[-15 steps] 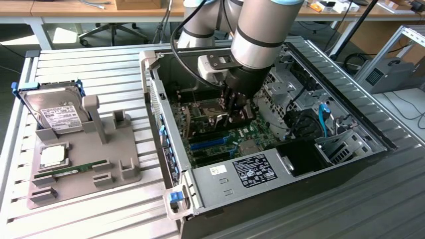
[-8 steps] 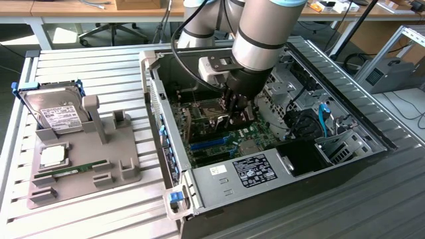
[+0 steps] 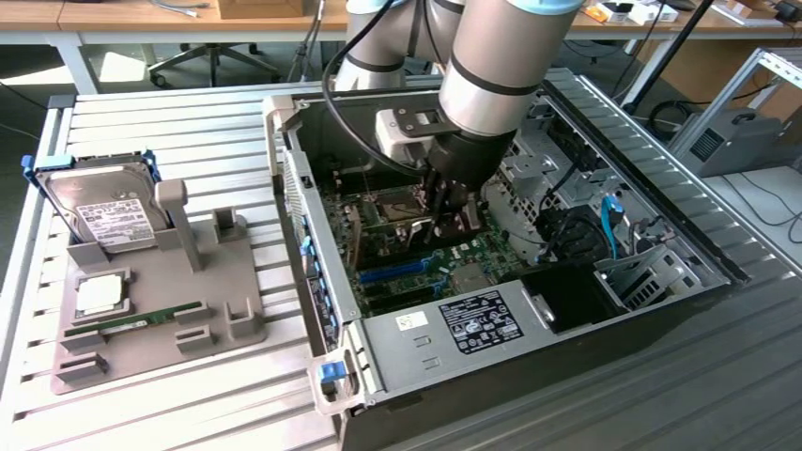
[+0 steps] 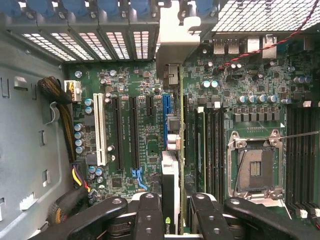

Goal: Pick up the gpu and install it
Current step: 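Insert the gpu into the slot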

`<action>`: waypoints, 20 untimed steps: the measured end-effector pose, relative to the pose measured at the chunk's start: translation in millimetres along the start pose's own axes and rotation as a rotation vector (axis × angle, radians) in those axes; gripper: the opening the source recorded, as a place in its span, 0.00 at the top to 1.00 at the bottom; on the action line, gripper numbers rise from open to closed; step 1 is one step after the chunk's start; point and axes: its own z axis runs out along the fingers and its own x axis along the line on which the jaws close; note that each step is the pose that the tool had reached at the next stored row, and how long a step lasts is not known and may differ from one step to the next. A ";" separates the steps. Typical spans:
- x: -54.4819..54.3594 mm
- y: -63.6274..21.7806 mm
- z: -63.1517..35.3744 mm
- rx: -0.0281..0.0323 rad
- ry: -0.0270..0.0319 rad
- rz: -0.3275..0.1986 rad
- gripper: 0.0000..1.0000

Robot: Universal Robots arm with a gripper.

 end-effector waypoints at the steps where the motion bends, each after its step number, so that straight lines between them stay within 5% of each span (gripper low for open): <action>1: 0.0 0.0 0.0 0.0001 0.0000 0.003 0.73; 20: 1.7 8.4 6.1 0.0003 -0.0001 0.004 0.73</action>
